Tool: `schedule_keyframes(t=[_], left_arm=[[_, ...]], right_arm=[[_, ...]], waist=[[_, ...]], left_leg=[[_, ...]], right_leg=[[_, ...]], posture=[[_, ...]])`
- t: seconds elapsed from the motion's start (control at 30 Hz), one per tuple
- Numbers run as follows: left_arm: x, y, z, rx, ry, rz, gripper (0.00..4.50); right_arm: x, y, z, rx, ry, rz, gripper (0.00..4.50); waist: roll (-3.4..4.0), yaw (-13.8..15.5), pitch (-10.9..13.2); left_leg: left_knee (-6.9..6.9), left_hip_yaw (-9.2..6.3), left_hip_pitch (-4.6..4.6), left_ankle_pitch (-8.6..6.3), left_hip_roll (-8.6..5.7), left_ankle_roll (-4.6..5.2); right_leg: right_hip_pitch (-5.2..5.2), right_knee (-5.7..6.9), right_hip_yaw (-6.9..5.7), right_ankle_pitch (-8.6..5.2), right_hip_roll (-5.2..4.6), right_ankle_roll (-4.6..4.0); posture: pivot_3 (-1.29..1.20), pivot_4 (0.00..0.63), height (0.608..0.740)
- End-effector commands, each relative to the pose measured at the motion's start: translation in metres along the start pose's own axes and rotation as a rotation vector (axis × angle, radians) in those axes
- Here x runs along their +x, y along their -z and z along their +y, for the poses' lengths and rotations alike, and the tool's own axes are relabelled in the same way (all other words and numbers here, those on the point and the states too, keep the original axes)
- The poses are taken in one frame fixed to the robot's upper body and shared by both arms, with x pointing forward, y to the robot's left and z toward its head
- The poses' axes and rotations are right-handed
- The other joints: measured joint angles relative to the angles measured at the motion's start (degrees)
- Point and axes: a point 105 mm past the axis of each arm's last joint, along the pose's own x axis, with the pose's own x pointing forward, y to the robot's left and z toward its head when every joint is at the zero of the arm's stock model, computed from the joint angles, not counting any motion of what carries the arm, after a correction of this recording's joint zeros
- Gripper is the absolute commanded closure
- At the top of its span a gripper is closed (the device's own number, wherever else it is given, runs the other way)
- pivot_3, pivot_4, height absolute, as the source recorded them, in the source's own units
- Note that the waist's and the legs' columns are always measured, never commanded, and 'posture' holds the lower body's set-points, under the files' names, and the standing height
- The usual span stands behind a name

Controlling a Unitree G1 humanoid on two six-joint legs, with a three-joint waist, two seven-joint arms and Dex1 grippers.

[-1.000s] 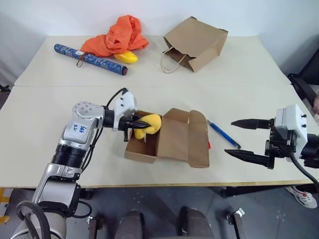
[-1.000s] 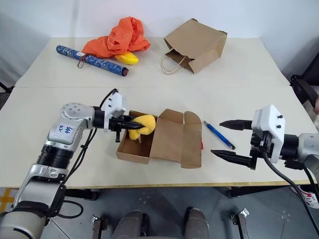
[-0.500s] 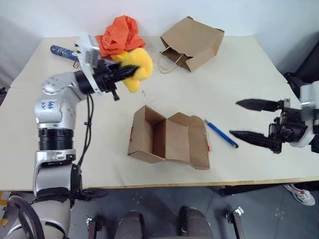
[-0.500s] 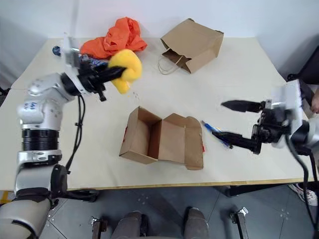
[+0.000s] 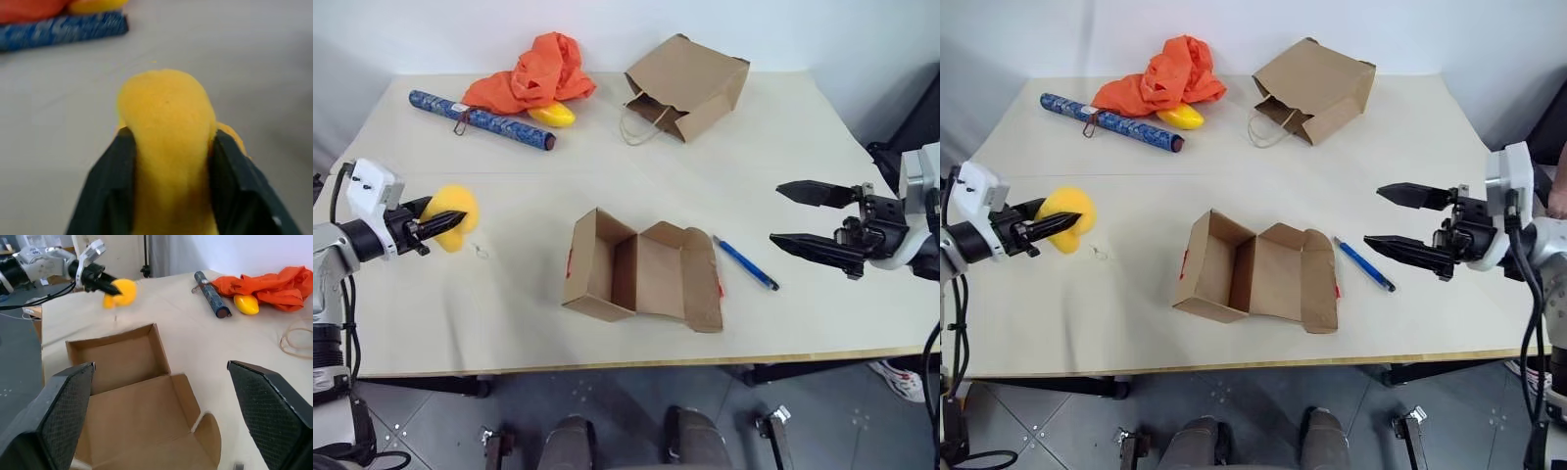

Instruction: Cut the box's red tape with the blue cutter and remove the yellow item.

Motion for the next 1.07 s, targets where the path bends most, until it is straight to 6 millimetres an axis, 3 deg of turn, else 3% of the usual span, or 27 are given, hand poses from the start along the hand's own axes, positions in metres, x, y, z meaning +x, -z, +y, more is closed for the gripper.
schedule_keyframes(t=[0.03,0.2,0.43,0.57,0.7,0.87,1.07], left_arm=[[-0.014,-0.017,0.002,0.063,-0.014,-0.042,1.36],[-0.026,-0.020,0.005,0.061,-0.034,-0.089,0.02],[-0.038,-0.009,-0.011,0.036,0.051,-0.094,0.02],[-0.045,-0.001,-0.043,0.044,0.150,-0.191,0.02],[-0.056,0.022,-0.080,0.068,0.286,-0.138,0.02],[-0.073,0.063,-0.091,0.021,0.298,-0.012,0.02],[-0.081,0.068,-0.090,-0.029,0.241,-0.042,0.02]], right_arm=[[0.003,-0.005,-0.002,-0.044,-0.021,-0.008,0.00],[0.005,-0.005,-0.006,-0.050,-0.036,0.000,0.00],[-0.002,0.000,-0.011,-0.056,-0.020,0.039,0.00],[-0.022,0.019,-0.016,-0.037,0.020,0.131,0.00],[-0.046,0.047,-0.014,0.000,0.036,0.268,0.00],[-0.081,0.078,-0.020,0.061,0.126,0.360,0.00],[-0.088,0.086,-0.026,0.068,0.203,0.335,0.00]], waist=[[0.00,0.2,0.0],[0.00,-0.3,0.0],[0.01,-0.5,0.0],[0.01,-0.5,0.0],[0.00,-0.3,0.0],[0.05,-0.5,0.0],[0.10,-0.6,0.0]], left_leg=[[0.01,0.00,0.00,-0.01,0.00,0.00],[-0.05,0.02,0.00,-0.02,0.00,-0.03],[-0.14,0.07,0.09,-0.02,0.01,-0.03],[-0.20,0.11,0.10,-0.03,0.01,-0.05],[-0.22,0.15,0.11,-0.06,0.01,-0.07],[-0.20,0.26,0.33,-0.06,0.02,-0.06],[-0.22,0.34,0.36,-0.07,0.06,-0.05]], right_leg=[[0.01,-0.02,0.00,0.00,-0.01,0.00],[-0.03,0.01,-0.01,0.00,0.00,0.00],[-0.03,0.02,0.02,0.00,0.00,0.00],[-0.03,-0.05,0.04,0.00,0.00,0.00],[-0.02,-0.10,0.04,0.00,-0.01,0.00],[0.10,-0.09,0.15,-0.03,-0.01,-0.07],[0.07,-0.09,0.20,-0.05,0.00,-0.09]], posture=[[0.00,0.150,0.740],[0.00,0.150,0.740],[0.00,0.150,0.740],[0.00,0.150,0.740],[0.00,0.150,0.740],[0.00,0.150,0.740],[0.00,0.150,0.740]])
